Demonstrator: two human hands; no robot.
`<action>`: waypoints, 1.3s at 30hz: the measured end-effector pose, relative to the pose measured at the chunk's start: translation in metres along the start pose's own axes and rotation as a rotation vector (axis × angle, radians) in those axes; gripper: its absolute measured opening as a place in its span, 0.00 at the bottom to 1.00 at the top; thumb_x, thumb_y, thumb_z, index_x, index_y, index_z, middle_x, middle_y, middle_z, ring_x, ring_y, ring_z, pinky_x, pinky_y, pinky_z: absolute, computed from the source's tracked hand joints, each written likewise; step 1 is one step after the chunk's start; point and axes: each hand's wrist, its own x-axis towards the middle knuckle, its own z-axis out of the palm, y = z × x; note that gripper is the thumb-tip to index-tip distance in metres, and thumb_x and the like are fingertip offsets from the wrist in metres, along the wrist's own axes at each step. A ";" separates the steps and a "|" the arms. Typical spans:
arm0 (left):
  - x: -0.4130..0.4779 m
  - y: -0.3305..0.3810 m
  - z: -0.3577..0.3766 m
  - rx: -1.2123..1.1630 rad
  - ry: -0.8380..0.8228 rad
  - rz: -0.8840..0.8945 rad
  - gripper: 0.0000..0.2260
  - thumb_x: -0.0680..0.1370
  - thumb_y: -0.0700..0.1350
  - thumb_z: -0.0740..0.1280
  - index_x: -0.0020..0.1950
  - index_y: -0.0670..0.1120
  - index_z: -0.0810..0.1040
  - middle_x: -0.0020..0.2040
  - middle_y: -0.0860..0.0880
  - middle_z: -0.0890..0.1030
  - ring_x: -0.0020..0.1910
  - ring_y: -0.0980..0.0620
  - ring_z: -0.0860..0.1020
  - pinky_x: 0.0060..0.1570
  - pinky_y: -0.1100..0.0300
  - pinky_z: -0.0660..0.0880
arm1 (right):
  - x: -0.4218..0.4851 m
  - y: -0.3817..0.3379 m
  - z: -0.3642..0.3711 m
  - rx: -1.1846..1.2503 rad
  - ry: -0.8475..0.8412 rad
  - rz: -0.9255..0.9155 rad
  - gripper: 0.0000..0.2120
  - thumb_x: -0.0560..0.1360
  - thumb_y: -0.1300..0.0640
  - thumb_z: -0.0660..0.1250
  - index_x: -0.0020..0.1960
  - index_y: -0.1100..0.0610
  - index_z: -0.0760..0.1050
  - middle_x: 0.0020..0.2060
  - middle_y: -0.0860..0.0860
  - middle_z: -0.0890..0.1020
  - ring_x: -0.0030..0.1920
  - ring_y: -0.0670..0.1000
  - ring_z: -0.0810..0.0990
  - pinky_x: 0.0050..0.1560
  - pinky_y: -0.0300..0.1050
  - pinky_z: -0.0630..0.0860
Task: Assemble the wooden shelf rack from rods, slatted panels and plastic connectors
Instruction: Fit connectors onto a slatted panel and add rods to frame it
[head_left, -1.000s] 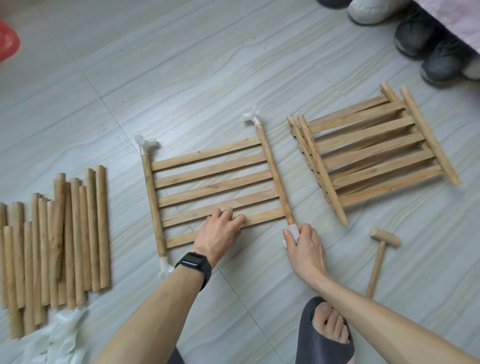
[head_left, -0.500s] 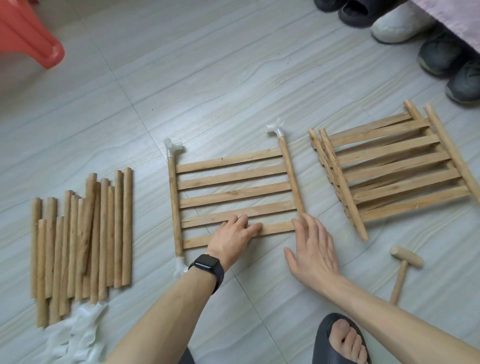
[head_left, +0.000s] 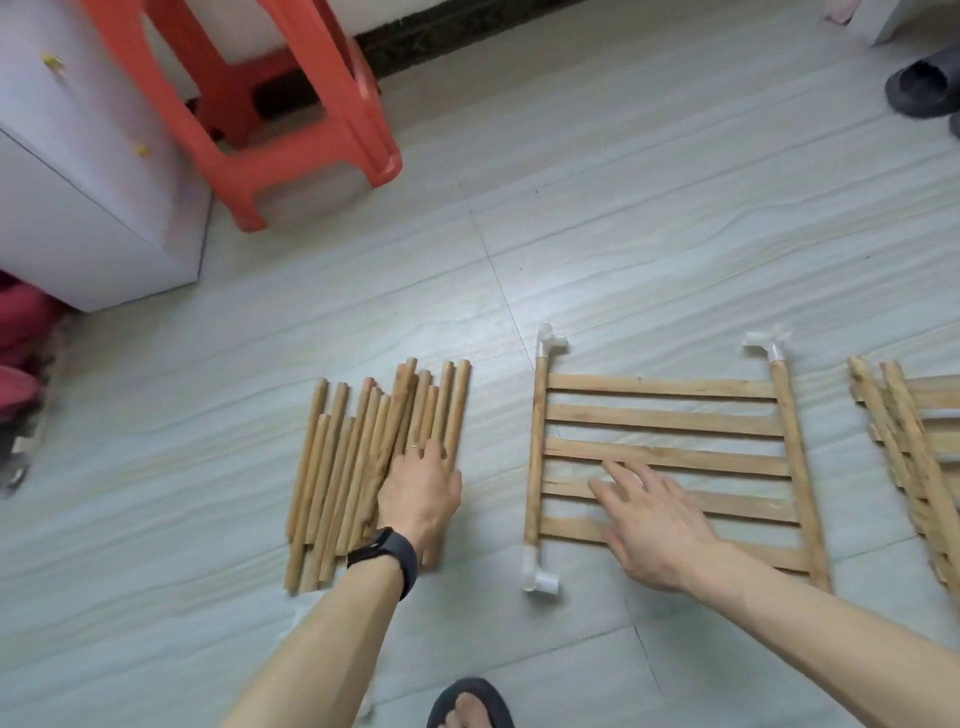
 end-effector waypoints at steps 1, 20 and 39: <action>-0.002 -0.009 0.003 0.043 -0.038 -0.019 0.14 0.81 0.55 0.62 0.63 0.49 0.72 0.59 0.47 0.78 0.57 0.44 0.76 0.51 0.49 0.77 | 0.004 -0.007 0.003 -0.033 -0.052 -0.004 0.30 0.82 0.51 0.56 0.81 0.47 0.49 0.82 0.53 0.47 0.81 0.59 0.48 0.76 0.62 0.56; -0.015 0.029 0.010 0.088 0.078 0.722 0.10 0.83 0.53 0.61 0.59 0.50 0.76 0.51 0.52 0.76 0.50 0.49 0.75 0.35 0.53 0.69 | -0.023 -0.019 -0.034 1.517 0.120 0.388 0.37 0.67 0.29 0.71 0.66 0.52 0.75 0.48 0.49 0.86 0.45 0.48 0.87 0.44 0.44 0.82; -0.046 0.045 0.074 -0.405 -0.195 0.021 0.08 0.78 0.52 0.69 0.49 0.50 0.83 0.36 0.56 0.80 0.41 0.50 0.79 0.37 0.59 0.71 | -0.087 -0.013 0.051 2.188 0.494 1.057 0.14 0.83 0.51 0.65 0.45 0.60 0.75 0.29 0.53 0.77 0.28 0.49 0.76 0.28 0.42 0.77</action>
